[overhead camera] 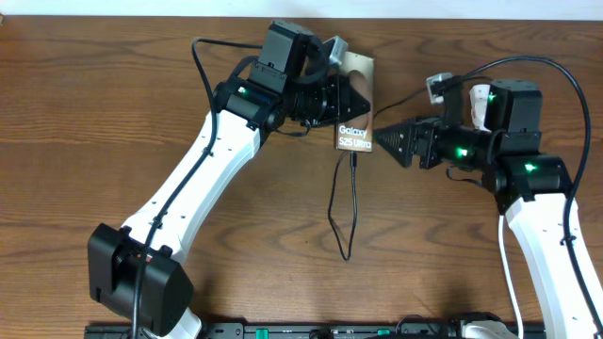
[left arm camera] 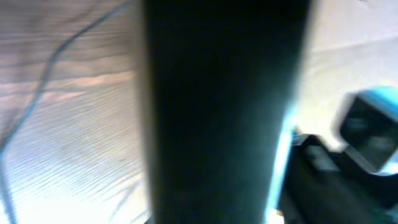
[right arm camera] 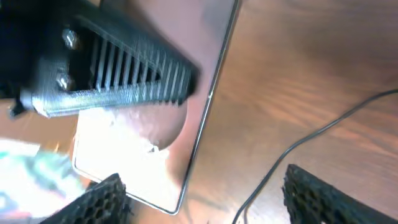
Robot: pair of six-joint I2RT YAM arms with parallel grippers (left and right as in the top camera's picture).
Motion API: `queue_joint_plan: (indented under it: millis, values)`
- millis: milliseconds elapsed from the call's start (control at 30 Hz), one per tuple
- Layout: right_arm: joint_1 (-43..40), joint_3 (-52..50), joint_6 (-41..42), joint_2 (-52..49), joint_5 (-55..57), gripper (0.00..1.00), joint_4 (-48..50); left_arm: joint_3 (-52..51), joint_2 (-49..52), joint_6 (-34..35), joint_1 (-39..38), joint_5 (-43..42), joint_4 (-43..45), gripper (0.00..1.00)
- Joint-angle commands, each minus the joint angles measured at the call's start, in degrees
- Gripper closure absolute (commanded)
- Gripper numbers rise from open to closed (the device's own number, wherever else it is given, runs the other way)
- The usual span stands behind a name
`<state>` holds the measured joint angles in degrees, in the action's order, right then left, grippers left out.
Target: Plug charger to phone and switch on socket
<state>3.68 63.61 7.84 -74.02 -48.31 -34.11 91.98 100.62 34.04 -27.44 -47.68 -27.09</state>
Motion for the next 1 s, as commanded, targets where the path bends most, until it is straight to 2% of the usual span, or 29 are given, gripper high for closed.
queue_joint_plan:
  millis: [0, 133, 300, 500, 667, 767, 833, 900, 933, 967]
  values:
    - [-0.26, 0.33, -3.91, -2.23, -12.92, 0.30, 0.37, 0.81, -1.36, -1.01, 0.15, -11.43, 3.13, 0.93]
    - [-0.26, 0.33, -3.87, -4.17, -21.40, 0.35, 3.72, 0.81, -1.36, -1.03, 0.15, -16.48, 4.20, 0.93]
    - [-0.28, 0.33, -1.73, -5.11, -26.67, 0.48, 11.37, 0.81, -1.36, -2.58, 0.15, -21.18, 5.16, 0.93]
    - [-0.26, 0.33, 1.97, -5.11, -26.67, 0.74, 15.06, 0.81, -1.36, -2.51, 0.15, -18.93, 5.42, 0.93]
    - [-0.26, 0.33, 1.97, -5.11, -26.67, 0.76, 15.04, 0.81, -1.36, -2.54, 0.15, -15.04, 5.42, 0.92]
    - [-0.26, 0.33, 1.95, -5.11, -26.64, 0.95, 15.10, 0.81, -1.36, -2.54, 0.15, -13.05, 5.42, 0.92]
    - [-0.26, 0.33, 1.95, -5.11, -26.64, 0.95, 15.10, 0.81, -1.36, -2.54, 0.15, -12.68, 5.75, 0.91]
    - [-0.20, 0.33, 1.95, -5.11, -26.64, 0.86, 15.08, 0.81, -1.36, -2.51, 0.15, -12.70, 7.19, 0.91]
    - [-0.13, 0.33, 1.95, -5.11, -26.64, 0.87, 15.08, 0.81, -1.36, -2.51, 0.13, -12.70, 7.63, 0.92]
    - [0.00, 0.33, 1.95, -5.11, -26.64, 0.92, 15.08, 0.81, -1.36, -2.54, 0.13, -12.70, 8.00, 0.92]
